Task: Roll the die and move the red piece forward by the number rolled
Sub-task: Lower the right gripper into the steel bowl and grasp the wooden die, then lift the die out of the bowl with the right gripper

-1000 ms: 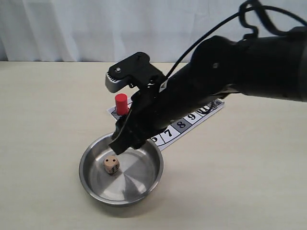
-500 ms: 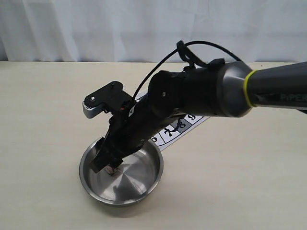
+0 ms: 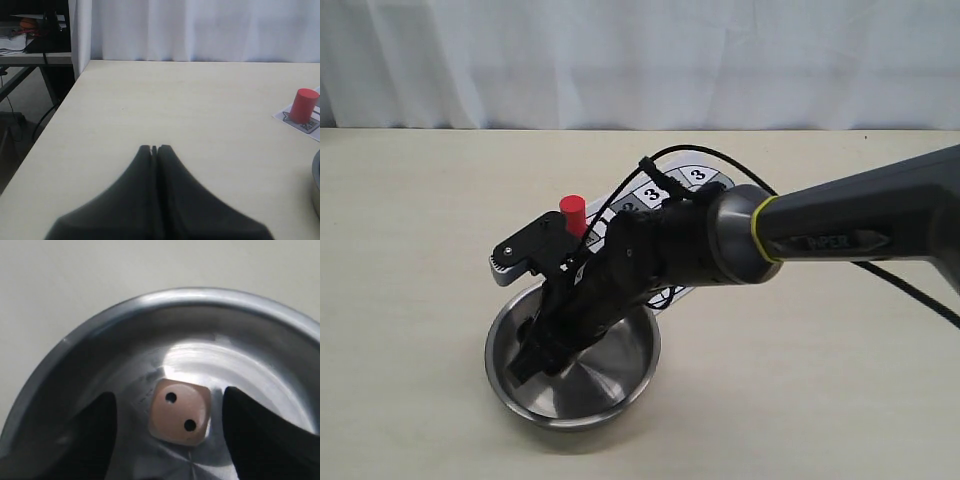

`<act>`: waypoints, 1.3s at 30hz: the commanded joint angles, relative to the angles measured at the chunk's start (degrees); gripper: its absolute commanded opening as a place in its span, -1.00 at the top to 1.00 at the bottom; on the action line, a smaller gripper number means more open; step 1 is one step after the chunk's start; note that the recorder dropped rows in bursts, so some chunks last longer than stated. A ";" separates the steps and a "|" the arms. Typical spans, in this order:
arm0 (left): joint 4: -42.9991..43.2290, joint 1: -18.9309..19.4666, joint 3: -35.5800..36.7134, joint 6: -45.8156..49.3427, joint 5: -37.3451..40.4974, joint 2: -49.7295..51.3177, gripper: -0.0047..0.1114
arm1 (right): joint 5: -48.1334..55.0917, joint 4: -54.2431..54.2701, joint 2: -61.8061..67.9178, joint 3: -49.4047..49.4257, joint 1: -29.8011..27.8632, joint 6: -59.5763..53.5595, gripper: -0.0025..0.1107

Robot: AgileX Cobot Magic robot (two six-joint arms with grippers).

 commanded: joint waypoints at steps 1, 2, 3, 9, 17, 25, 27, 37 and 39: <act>0.08 -0.47 -0.34 0.01 -0.69 -0.02 0.92 | -2.19 -0.35 1.17 -0.26 0.03 -0.31 -0.09; 0.08 -0.47 -0.34 0.01 -0.69 -0.02 0.92 | -2.46 -0.35 1.29 -0.26 0.03 -0.31 -0.08; 0.08 -0.47 -0.34 0.01 -0.69 -0.02 0.92 | -2.75 -0.35 1.29 -0.26 0.03 -0.31 -0.08; 0.08 -0.47 -0.34 0.01 -0.69 -0.02 0.92 | -2.85 -0.35 1.29 -0.26 0.03 -0.31 0.16; 0.08 -0.47 -0.34 0.01 -0.69 -0.02 0.92 | -1.31 -0.35 0.72 -0.26 0.03 -0.31 0.88; 0.08 -0.47 -0.34 0.01 -0.69 -0.02 0.92 | 1.38 -0.35 -9.46 -0.26 -2.27 0.71 0.88; 0.08 -0.47 -0.34 0.01 -0.69 -0.02 0.92 | 3.05 -0.35 -12.78 -0.26 -5.98 2.76 0.88; 0.08 -0.47 -0.34 0.01 -0.69 -0.02 0.92 | 9.00 -10.13 -12.48 -0.26 -28.16 9.42 0.88; 0.08 -0.47 -0.34 0.01 -0.69 -0.02 0.92 | 8.31 -14.55 -11.09 -0.26 -31.61 13.05 0.88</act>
